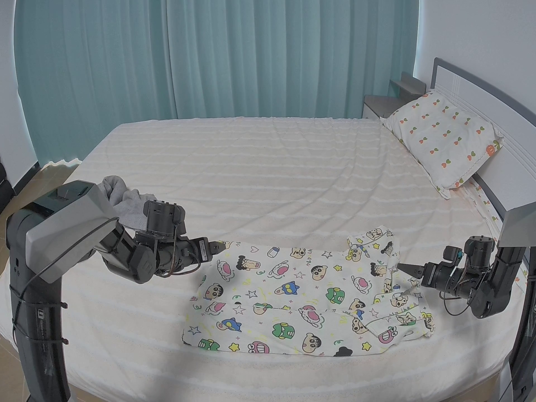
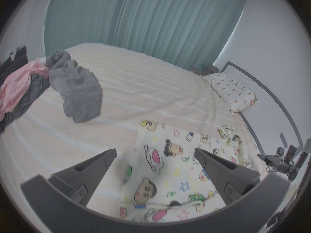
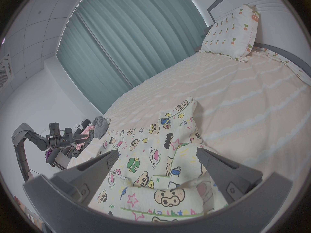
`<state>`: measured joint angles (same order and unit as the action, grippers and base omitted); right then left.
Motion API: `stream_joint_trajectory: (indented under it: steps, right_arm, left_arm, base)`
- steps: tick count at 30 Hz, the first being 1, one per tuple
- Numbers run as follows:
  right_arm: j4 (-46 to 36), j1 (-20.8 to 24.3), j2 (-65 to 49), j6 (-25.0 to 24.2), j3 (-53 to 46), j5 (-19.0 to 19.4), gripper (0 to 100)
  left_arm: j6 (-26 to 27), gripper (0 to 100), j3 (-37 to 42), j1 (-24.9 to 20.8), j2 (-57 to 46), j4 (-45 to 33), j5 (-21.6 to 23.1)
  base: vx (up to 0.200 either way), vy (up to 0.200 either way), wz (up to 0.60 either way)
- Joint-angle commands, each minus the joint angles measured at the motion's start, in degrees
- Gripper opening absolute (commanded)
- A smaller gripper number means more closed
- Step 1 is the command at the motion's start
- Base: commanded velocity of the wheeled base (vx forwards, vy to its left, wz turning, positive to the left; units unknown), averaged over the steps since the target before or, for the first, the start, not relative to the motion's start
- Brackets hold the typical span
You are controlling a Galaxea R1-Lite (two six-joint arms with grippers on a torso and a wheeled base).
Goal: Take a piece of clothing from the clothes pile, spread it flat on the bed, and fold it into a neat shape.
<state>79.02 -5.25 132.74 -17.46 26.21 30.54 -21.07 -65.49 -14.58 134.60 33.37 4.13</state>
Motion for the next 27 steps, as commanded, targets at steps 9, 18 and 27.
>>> stream_joint_trajectory:
  steps: [9,18,27]
  right_arm:
    - [0.08,1.47,0.32,0.23,-1.95,-0.65,100]
    - [3.86,2.00,1.29,0.41,-3.36,-1.53,100]
    - [4.13,3.14,1.73,0.41,-3.36,-1.53,100]
  left_arm:
    - [0.15,100,-21.52,-0.19,15.87,-8.84,-0.88]
    - [0.50,100,-29.96,-1.94,21.32,-14.73,-1.23]
    - [0.41,100,-31.02,-2.47,21.59,-15.26,-1.32]
  base:
    - [0.000,0.000,0.00]
    - [0.000,0.000,0.00]
    - [0.000,0.000,0.00]
